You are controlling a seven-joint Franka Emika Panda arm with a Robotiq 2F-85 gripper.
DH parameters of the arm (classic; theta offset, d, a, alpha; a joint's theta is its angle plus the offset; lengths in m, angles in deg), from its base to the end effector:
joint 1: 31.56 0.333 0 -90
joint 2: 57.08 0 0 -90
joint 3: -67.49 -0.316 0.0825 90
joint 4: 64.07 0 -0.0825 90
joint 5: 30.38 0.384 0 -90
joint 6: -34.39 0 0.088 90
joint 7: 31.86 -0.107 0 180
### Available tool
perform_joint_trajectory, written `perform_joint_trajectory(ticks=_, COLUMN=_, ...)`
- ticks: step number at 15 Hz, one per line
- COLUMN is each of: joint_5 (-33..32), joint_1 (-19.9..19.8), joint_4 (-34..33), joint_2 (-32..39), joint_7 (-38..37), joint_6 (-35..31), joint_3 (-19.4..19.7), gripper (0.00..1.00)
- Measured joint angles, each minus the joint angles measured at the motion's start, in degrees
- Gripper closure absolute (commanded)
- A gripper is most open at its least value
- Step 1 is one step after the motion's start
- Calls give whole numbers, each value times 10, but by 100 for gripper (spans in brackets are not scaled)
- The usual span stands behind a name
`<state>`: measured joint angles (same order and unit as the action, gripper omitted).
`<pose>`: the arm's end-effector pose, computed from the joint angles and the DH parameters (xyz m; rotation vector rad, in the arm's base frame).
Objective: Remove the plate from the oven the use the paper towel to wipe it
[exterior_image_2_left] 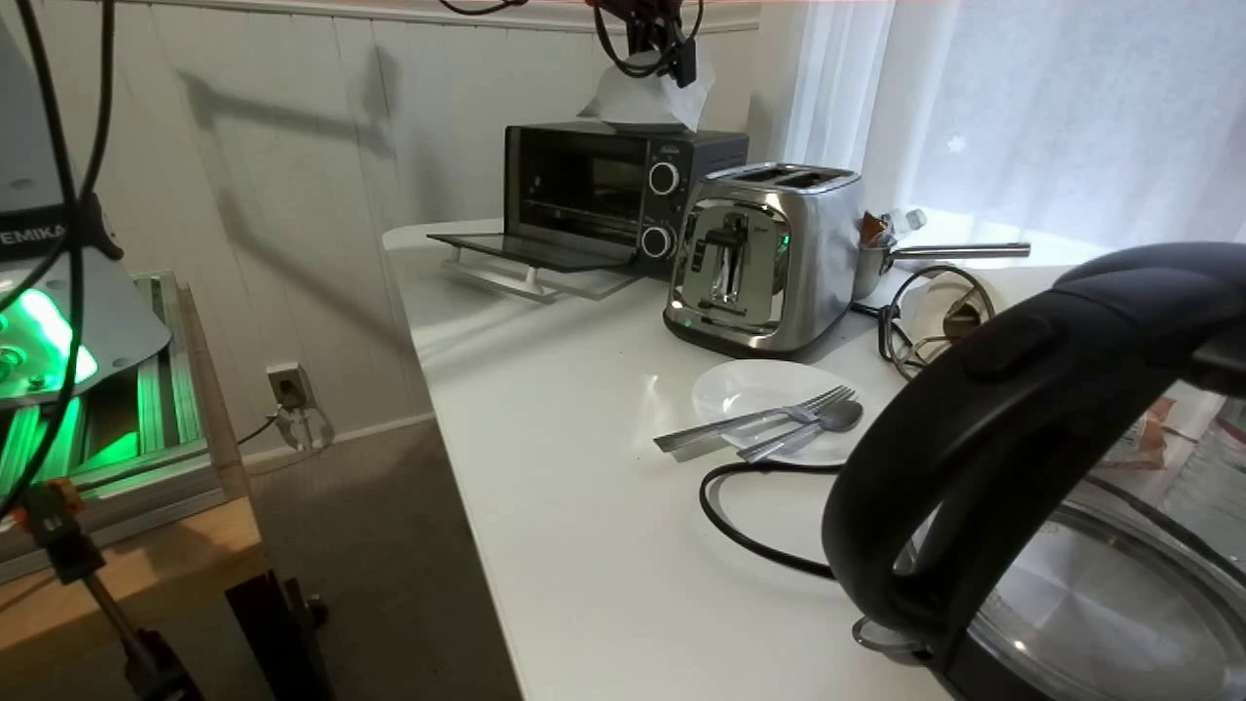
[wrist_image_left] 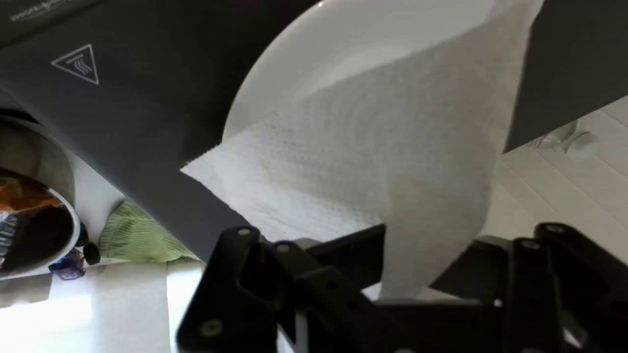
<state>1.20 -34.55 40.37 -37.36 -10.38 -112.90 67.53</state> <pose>0.6686 -0.0439 0.3895 -2.7716 0.1185 -0.6594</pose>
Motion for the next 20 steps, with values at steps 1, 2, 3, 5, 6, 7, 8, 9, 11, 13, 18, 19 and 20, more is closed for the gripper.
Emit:
perform_joint_trajectory(ticks=1, joint_5=-4, joint_1=-6, joint_4=-9, joint_2=11, joint_7=0, joint_6=3, joint_3=-6, gripper=100)
perform_joint_trajectory(ticks=2, joint_5=-8, joint_1=-11, joint_4=-16, joint_2=20, joint_7=0, joint_6=8, joint_3=-11, gripper=100)
perform_joint_trajectory(ticks=3, joint_5=-15, joint_1=-15, joint_4=-23, joint_2=28, joint_7=0, joint_6=14, joint_3=-15, gripper=100)
perform_joint_trajectory(ticks=5, joint_5=-43, joint_1=-18, joint_4=-30, joint_2=38, joint_7=-4, joint_6=28, joint_3=-17, gripper=100)
perform_joint_trajectory(ticks=6, joint_5=-66, joint_1=-18, joint_4=-30, joint_2=40, joint_7=-10, joint_6=34, joint_3=-17, gripper=100)
perform_joint_trajectory(ticks=7, joint_5=-90, joint_1=-17, joint_4=-30, joint_2=42, joint_7=-15, joint_6=39, joint_3=-17, gripper=100)
perform_joint_trajectory(ticks=8, joint_5=-111, joint_1=-16, joint_4=-29, joint_2=42, joint_7=-18, joint_6=43, joint_3=-17, gripper=100)
perform_joint_trajectory(ticks=9, joint_5=-131, joint_1=-15, joint_4=-28, joint_2=42, joint_7=-19, joint_6=43, joint_3=-17, gripper=100)
perform_joint_trajectory(ticks=11, joint_5=-163, joint_1=-11, joint_4=-27, joint_2=42, joint_7=-19, joint_6=44, joint_3=-19, gripper=76)
perform_joint_trajectory(ticks=13, joint_5=-187, joint_1=-6, joint_4=-27, joint_2=41, joint_7=-19, joint_6=44, joint_3=-22, gripper=67)
perform_joint_trajectory(ticks=18, joint_5=-232, joint_1=12, joint_4=-27, joint_2=35, joint_7=-23, joint_6=44, joint_3=-27, gripper=33)
perform_joint_trajectory(ticks=19, joint_5=-239, joint_1=15, joint_4=-27, joint_2=32, joint_7=-26, joint_6=44, joint_3=-27, gripper=27)
perform_joint_trajectory(ticks=20, joint_5=-246, joint_1=17, joint_4=-27, joint_2=29, joint_7=-30, joint_6=44, joint_3=-27, gripper=32)
